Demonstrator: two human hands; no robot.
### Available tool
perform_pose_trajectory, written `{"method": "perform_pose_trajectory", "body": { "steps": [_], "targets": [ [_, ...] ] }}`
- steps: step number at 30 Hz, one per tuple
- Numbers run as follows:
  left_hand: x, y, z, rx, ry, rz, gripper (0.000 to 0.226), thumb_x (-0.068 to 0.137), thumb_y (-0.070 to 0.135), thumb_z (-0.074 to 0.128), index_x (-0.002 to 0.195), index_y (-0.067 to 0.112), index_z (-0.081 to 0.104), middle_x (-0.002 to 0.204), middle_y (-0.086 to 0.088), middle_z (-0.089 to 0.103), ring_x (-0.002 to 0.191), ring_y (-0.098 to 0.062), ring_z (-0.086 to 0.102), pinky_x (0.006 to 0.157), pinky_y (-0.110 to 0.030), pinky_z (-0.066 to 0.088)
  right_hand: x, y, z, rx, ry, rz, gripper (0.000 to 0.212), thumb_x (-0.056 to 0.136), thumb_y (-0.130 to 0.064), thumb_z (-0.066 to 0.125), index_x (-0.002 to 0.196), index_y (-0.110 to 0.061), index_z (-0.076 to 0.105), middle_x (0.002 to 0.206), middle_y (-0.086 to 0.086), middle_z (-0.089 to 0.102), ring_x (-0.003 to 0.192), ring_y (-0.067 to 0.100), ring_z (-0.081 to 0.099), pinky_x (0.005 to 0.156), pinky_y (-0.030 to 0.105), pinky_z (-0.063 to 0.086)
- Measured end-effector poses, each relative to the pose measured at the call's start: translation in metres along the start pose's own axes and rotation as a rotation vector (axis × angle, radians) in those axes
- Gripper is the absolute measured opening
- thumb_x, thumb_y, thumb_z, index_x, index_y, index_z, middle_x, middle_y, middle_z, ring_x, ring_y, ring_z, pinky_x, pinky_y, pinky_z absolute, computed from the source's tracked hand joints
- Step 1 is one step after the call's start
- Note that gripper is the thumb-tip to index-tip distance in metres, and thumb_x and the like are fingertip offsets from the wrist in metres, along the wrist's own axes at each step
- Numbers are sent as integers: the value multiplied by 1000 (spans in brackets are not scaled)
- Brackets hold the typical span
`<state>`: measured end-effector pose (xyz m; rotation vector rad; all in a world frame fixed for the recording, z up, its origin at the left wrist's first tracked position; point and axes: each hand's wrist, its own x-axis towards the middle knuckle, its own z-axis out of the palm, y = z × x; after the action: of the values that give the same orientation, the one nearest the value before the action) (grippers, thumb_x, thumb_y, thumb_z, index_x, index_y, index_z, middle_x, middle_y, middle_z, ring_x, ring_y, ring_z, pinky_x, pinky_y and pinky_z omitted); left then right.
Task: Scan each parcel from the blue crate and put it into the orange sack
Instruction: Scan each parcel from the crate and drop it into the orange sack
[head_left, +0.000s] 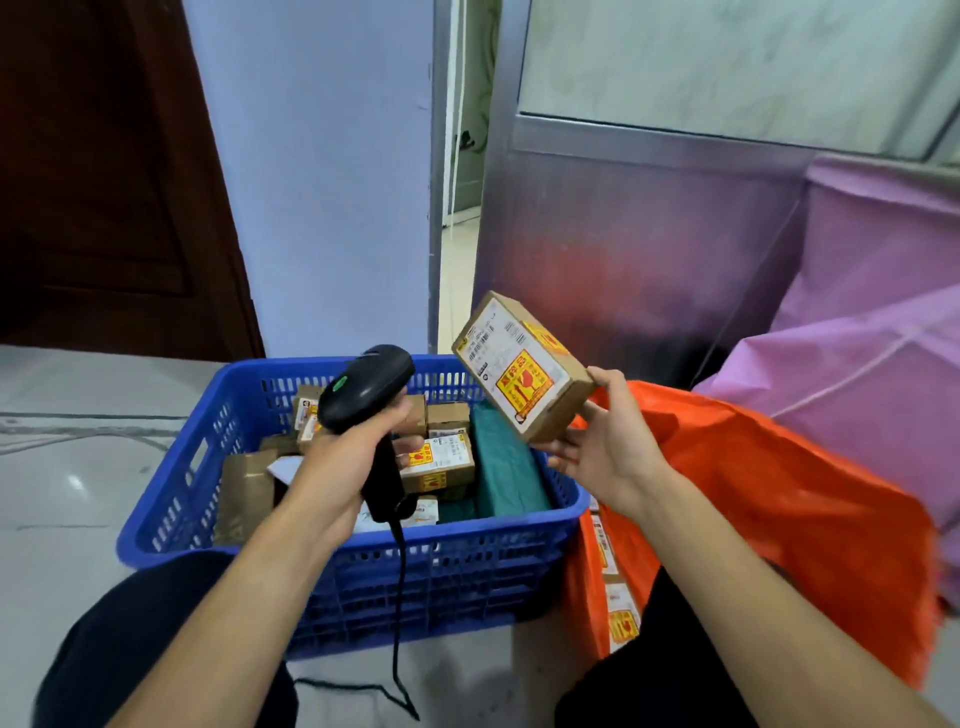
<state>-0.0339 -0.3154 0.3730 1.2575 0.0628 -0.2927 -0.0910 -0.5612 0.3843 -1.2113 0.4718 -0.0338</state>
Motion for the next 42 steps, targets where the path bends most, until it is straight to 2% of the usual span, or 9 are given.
{"method": "perform_pose_trajectory", "body": {
  "steps": [5, 10, 15, 20, 24, 28, 33, 38, 42],
  "targets": [
    [-11, -5, 4, -113, 116, 123, 13, 94, 9, 73, 106, 9, 78, 78, -4, 74, 64, -15, 58, 67, -28, 53, -13, 6, 10, -45, -11, 6, 61, 93, -65, 48, 120, -16, 75, 96, 13, 70, 77, 20, 62, 68, 33, 45],
    [-14, 2, -11, -73, 172, 169, 18, 91, 20, 80, 109, 15, 79, 91, -3, 76, 68, -13, 60, 74, -30, 53, -23, 4, 13, -42, 61, -59, 58, 96, -57, 51, 119, -10, 75, 100, 13, 69, 89, 26, 57, 67, 32, 45],
    [-16, 2, -12, -79, 162, 147, 29, 88, 25, 83, 115, 16, 77, 88, -5, 76, 66, -14, 63, 92, -43, 55, -24, 3, 7, -32, 58, -46, 54, 95, -62, 51, 97, -17, 80, 96, 14, 69, 94, 30, 55, 71, 35, 44],
    [-18, -4, -4, -39, 104, 124, 36, 88, 33, 82, 119, 17, 74, 94, -3, 81, 67, -14, 67, 92, -42, 58, -31, 3, 7, -91, -14, -24, 55, 95, -64, 50, 86, -20, 81, 93, 13, 71, 91, 28, 61, 75, 36, 46],
    [-20, -7, 5, -66, 56, 101, 32, 88, 30, 81, 116, 17, 74, 101, -4, 82, 80, -19, 72, 89, -40, 58, -34, 7, 11, -153, -57, 13, 57, 94, -69, 48, 93, -17, 73, 91, 12, 70, 91, 28, 63, 75, 36, 46],
    [-20, -7, 6, -29, 54, 97, 31, 88, 33, 82, 114, 18, 76, 101, -4, 82, 77, -18, 68, 84, -38, 58, -33, 8, 13, -142, -6, 14, 67, 96, -72, 44, 110, -14, 76, 93, 11, 72, 88, 27, 65, 67, 34, 48],
    [-20, -11, 6, -2, 57, 94, 33, 88, 36, 82, 115, 19, 77, 105, -2, 82, 80, -19, 66, 82, -38, 59, -30, 13, 16, -128, 6, 3, 73, 99, -72, 34, 119, -15, 75, 109, 17, 77, 88, 29, 69, 81, 41, 51],
    [-20, -9, 6, -35, 77, 95, 32, 90, 35, 80, 118, 20, 76, 106, 0, 82, 68, -13, 66, 72, -32, 58, -30, 11, 20, -113, -21, -70, 81, 81, -80, 47, 121, -15, 72, 112, 16, 76, 87, 25, 73, 75, 37, 55],
    [-19, -9, 4, -33, 85, 84, 34, 89, 37, 81, 119, 21, 76, 107, -1, 81, 69, -15, 64, 70, -32, 57, -30, 11, 21, -212, -56, -172, 50, 93, -60, 57, 121, -21, 72, 108, 4, 79, 94, 22, 74, 77, 36, 57]
  ]
}}
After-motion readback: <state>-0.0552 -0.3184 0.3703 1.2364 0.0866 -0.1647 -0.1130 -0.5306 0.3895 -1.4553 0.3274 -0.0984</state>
